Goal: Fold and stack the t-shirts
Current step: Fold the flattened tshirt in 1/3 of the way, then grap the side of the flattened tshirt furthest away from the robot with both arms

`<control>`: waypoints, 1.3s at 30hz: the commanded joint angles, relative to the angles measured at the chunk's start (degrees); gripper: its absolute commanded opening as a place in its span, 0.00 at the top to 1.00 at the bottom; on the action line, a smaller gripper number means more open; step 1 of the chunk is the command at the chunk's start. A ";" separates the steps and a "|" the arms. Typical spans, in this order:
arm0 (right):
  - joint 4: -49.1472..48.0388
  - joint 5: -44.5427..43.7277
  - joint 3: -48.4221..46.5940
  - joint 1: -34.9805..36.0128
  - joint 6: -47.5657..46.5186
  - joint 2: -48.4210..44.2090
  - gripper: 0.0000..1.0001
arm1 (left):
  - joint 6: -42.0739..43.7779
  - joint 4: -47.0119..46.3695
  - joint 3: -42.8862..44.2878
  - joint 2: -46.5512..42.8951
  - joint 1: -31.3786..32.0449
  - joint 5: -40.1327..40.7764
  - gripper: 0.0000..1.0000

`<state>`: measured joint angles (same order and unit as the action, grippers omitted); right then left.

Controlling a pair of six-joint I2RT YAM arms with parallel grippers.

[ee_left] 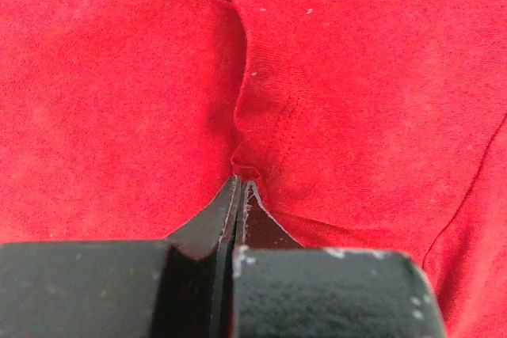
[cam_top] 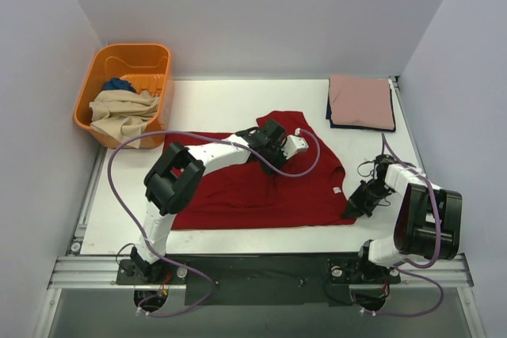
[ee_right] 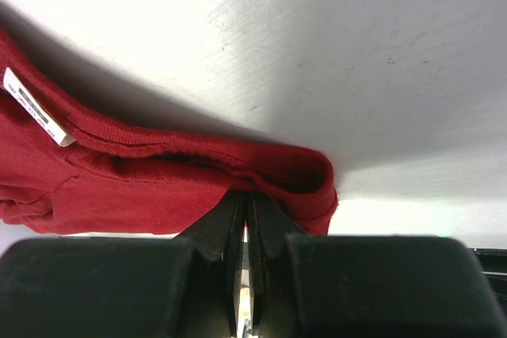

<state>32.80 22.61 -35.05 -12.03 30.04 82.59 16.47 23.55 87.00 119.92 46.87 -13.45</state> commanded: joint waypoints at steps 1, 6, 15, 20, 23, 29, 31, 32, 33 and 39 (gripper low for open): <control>-0.10 -4.33 0.42 -0.18 0.10 2.49 1.00 | -1.44 2.46 0.27 -3.55 -1.08 3.95 1.00; -0.01 -3.89 0.24 -0.18 -0.25 3.11 1.00 | -1.79 6.14 1.59 -3.81 -1.17 8.70 1.00; -0.10 -3.28 0.07 -0.18 -0.60 3.37 1.00 | -0.82 8.18 2.73 -3.90 -1.52 10.99 0.80; 0.86 -1.27 -1.94 -0.10 -1.65 1.36 0.85 | -0.12 11.86 6.77 -4.87 -3.10 13.01 0.55; 2.88 1.98 -6.25 1.04 -3.05 -0.49 0.70 | 1.37 14.93 8.71 -7.40 -4.94 10.39 0.48; 4.65 9.73 -26.43 2.89 -6.66 -1.38 0.47 | 10.24 21.61 9.41 -12.77 -10.92 2.73 0.41; 4.03 9.65 -34.42 4.03 -6.84 0.29 0.41 | 12.79 23.28 9.41 -13.22 -15.64 2.12 0.41; 3.07 9.30 -37.69 4.99 -6.75 2.82 0.40 | 14.10 23.73 9.59 -13.13 -16.89 1.85 0.41; 2.45 9.12 -42.69 5.52 -6.58 4.24 0.39 | 14.90 24.69 9.76 -12.96 -19.69 1.50 0.41; 0.07 6.92 -68.69 10.09 -3.33 29.42 0.41 | 24.12 29.44 14.77 -8.04 -27.88 0.27 0.41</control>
<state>32.60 30.06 -92.49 -4.25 25.02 96.73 32.27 47.59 97.32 109.12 22.31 -10.96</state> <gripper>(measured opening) 0.597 0.592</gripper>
